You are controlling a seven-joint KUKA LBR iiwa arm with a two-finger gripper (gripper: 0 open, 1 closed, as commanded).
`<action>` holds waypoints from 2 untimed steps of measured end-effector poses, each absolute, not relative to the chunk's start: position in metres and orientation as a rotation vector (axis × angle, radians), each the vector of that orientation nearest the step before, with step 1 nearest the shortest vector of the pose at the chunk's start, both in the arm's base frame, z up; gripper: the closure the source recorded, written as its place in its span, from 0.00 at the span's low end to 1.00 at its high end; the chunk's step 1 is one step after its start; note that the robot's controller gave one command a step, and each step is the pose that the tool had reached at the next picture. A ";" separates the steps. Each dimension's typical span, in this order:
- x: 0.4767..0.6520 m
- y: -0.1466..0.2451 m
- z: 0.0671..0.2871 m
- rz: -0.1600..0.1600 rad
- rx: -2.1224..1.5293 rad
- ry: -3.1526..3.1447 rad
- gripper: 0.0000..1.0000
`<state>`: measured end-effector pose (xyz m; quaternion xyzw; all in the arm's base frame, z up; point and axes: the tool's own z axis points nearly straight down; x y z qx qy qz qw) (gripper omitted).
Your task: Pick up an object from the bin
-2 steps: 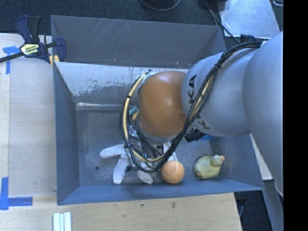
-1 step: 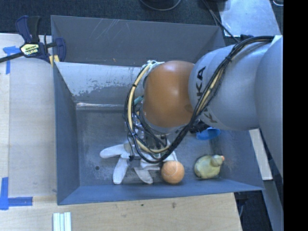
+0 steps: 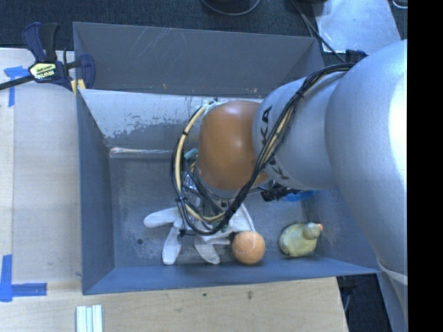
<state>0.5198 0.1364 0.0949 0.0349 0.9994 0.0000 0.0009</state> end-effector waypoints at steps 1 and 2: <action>0.524 0.156 0.080 0.009 -0.009 3.116 1.00; 0.524 0.156 0.080 0.009 -0.009 3.116 1.00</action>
Offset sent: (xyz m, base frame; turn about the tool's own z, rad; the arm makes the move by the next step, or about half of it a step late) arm 0.0000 0.0000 0.0000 0.0000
